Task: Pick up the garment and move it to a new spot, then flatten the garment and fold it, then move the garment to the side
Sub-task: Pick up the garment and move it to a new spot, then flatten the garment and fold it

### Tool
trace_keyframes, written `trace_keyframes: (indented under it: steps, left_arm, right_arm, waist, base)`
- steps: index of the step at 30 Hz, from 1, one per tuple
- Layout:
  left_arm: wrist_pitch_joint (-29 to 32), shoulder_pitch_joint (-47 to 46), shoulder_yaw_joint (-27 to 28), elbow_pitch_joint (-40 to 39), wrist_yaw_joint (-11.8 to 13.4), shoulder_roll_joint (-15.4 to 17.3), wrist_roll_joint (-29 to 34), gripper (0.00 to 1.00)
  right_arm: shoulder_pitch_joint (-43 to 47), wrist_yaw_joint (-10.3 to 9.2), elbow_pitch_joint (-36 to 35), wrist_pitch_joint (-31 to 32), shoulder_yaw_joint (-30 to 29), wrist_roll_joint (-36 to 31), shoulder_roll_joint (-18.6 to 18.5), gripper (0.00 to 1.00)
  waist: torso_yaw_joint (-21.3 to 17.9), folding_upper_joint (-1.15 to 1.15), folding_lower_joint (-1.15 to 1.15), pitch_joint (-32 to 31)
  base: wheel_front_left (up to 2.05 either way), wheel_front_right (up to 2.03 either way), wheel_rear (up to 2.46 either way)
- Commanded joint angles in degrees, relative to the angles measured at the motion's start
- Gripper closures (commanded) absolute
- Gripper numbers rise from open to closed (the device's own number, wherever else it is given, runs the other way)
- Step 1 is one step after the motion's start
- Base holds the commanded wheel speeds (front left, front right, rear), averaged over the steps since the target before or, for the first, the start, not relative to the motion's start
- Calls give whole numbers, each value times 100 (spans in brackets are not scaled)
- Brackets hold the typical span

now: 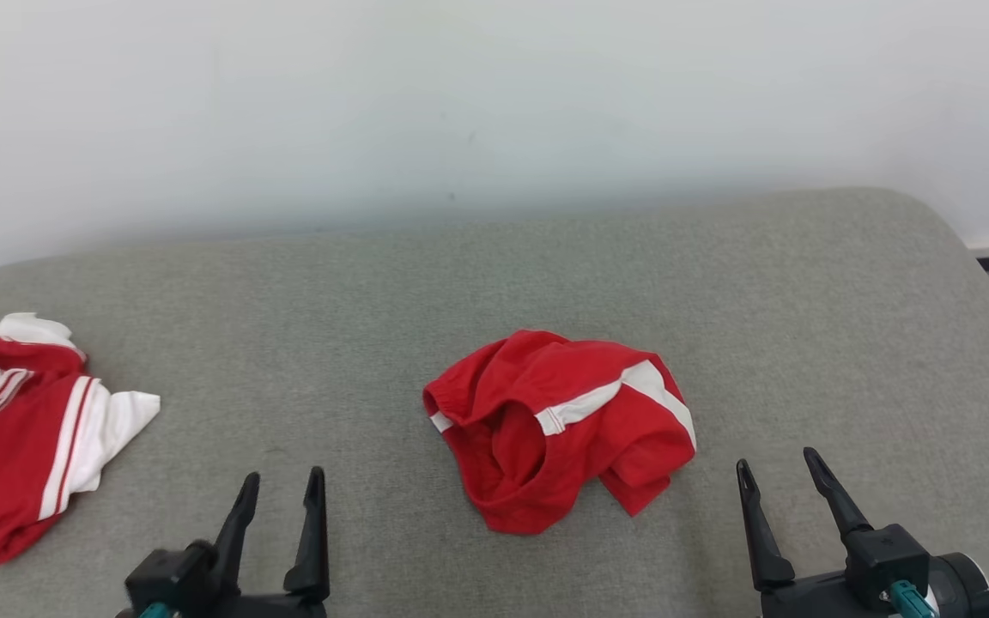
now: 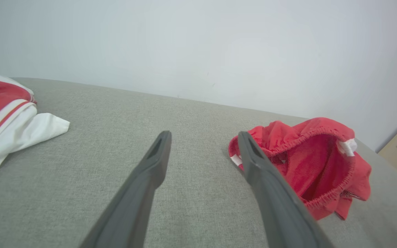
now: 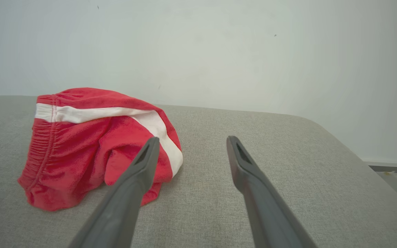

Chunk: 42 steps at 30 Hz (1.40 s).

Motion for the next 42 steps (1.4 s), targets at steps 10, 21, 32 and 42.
trace_keyframes:
  steps: [10, 21, 32, 42]
  left_arm:
    - [-6, 860, 801, -719, -194, -167, 579, 0]
    - [-6, 1126, 1105, -754, -227, -310, 1086, 0]
    - [-7, 1185, 1146, -684, -262, -373, 1155, 0]
    - [-6, 1129, 1108, -687, -219, -390, 1202, 0]
  right_arm:
    - [197, -14, 78, -64, -54, -10, -9, 0]
    - [263, -14, 139, -121, -170, 55, -8, 0]
    - [217, -14, 187, -136, -137, 33, -8, 0]
    - [175, -14, 216, -161, -89, 47, -8, 0]
  waist:
    - [191, 0, 0, -264]
    - [80, 0, 0, -267]
    - [70, 0, 0, -238]
    - [37, 0, 0, -212]
  base:
    - [0, 0, 0]
    - [0, 0, 0]
    - [0, 0, 0]
    - [0, 0, 0]
